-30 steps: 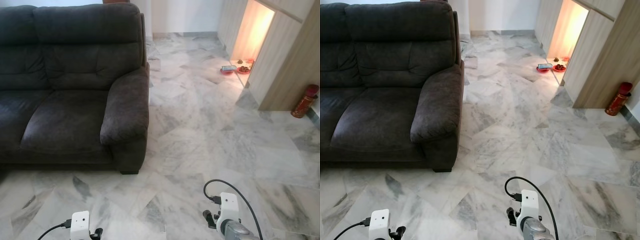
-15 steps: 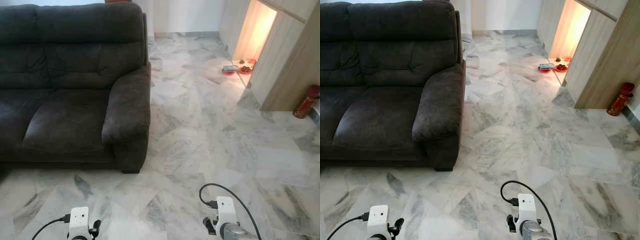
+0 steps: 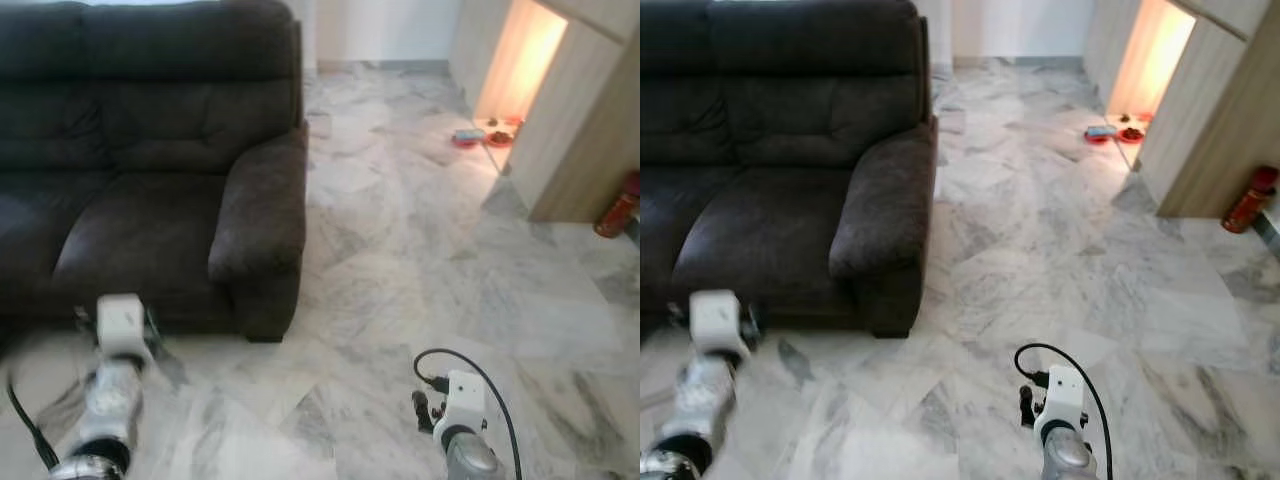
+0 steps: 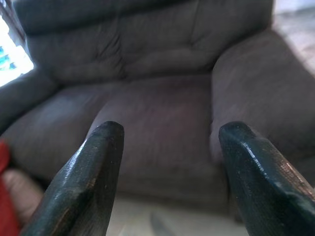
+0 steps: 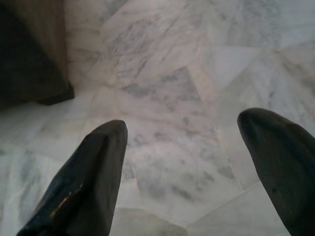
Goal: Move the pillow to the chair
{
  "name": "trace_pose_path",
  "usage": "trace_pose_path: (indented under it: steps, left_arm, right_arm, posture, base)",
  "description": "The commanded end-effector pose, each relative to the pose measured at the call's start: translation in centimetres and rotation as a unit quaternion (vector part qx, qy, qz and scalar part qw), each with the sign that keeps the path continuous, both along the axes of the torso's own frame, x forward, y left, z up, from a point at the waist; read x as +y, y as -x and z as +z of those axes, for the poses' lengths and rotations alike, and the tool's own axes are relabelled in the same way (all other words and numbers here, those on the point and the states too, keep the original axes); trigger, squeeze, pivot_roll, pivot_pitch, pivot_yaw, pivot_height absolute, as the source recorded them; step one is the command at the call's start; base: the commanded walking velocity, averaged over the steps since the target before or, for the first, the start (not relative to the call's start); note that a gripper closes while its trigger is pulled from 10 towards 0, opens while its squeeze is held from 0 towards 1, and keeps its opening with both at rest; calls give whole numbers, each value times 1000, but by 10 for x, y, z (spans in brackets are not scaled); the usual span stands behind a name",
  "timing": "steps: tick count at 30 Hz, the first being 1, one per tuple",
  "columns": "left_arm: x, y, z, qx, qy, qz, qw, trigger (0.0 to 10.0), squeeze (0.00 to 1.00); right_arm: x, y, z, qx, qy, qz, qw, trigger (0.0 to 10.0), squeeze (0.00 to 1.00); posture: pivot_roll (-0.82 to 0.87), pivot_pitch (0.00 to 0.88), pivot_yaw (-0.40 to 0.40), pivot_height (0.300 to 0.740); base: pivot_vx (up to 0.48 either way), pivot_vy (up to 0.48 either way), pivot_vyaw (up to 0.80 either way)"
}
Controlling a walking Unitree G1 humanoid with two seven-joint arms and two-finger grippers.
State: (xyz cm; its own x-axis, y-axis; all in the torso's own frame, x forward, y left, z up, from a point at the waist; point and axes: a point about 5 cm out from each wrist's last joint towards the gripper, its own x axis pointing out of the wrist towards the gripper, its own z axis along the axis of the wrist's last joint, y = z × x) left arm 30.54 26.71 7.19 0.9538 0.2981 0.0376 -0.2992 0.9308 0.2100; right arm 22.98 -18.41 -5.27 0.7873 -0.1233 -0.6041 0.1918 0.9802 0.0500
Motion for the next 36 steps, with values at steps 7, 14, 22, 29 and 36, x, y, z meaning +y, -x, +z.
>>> trace_pose_path:
  steps: [7,14,22,29,36]
  left_arm:
    - [-7,-1,36,-99,-50,-28,993,10000,0]
    - [-24,7,63,-159,-56,-56,984,10000,0]
    - [-52,28,92,-202,-62,-82,974,10000,0]
    - [-51,35,91,-185,-58,-71,978,10000,0]
    - [-51,41,100,-175,-52,-65,981,10000,0]
  right_arm:
    - [-65,-63,106,-318,64,-34,945,10000,0]
    - [-51,-68,145,-419,99,3,902,10000,0]
    - [-35,-50,173,-468,103,31,877,10000,0]
    - [-42,-45,168,-449,113,14,886,10000,0]
    - [-39,-41,179,-448,105,11,888,10000,0]
  posture:
    - [-26,16,34,740]
    - [-22,20,36,740]
    - [-16,33,34,740]
    - [-18,35,32,740]
    - [-12,33,29,740]
  base:
    - [0,0,0]
    - [0,0,0]
    - [0,0,0]
    - [0,0,0]
    - [0,0,0]
